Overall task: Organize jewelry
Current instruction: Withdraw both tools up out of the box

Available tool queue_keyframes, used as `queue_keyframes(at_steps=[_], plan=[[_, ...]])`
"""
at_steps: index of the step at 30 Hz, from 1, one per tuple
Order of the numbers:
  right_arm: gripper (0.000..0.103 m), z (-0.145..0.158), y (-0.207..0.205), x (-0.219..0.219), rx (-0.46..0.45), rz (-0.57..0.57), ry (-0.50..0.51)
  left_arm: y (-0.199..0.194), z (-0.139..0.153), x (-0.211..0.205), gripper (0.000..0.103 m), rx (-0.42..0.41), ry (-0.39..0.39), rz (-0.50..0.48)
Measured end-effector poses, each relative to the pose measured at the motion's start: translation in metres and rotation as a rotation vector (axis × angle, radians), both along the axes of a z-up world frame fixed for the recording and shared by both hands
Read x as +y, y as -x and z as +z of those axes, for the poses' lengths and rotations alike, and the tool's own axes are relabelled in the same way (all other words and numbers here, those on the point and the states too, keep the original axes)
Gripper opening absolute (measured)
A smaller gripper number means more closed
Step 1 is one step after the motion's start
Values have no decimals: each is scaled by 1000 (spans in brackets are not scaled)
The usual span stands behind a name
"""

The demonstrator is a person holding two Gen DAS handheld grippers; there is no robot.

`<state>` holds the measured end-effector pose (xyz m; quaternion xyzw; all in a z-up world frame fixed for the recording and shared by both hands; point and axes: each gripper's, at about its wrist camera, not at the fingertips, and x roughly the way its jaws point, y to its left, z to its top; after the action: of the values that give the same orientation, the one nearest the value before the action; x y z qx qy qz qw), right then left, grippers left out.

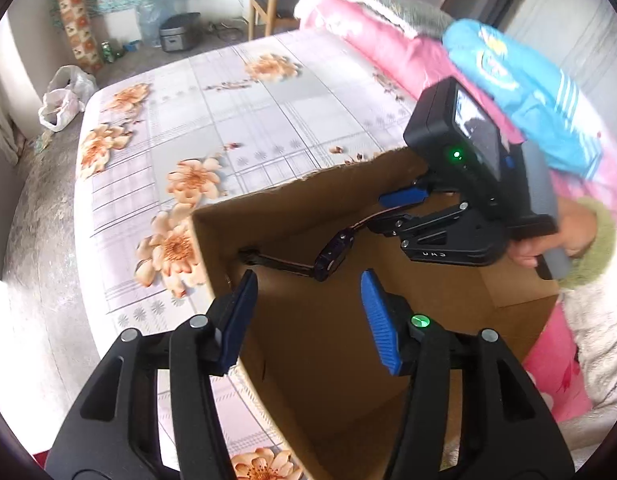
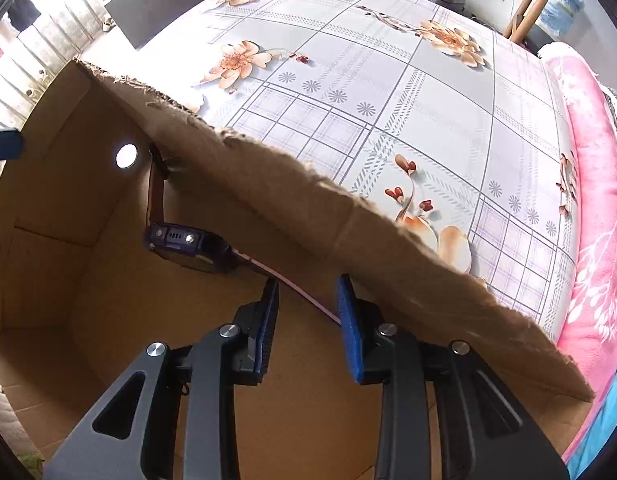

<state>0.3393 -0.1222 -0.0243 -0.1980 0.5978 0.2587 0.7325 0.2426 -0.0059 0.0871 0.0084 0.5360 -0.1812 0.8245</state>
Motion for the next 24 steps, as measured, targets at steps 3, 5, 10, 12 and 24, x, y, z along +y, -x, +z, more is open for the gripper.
queue_keyframes(at_steps=[3, 5, 10, 12, 24], plan=[[30, 4, -1, -1, -3, -40, 14, 14, 6, 23, 54, -25, 37, 46], [34, 14, 0, -5, -16, -83, 3, 32, 11, 40, 57, -46, 56, 85], [43, 46, 13, -18, -73, -142, -94, 67, 14, 73, 67, -135, 78, 189], [43, 46, 21, -22, -65, -162, -142, 82, 19, 87, 73, -164, 92, 233], [74, 118, 112, -71, -293, -301, -317, 159, -29, 113, 87, -191, 185, 450]])
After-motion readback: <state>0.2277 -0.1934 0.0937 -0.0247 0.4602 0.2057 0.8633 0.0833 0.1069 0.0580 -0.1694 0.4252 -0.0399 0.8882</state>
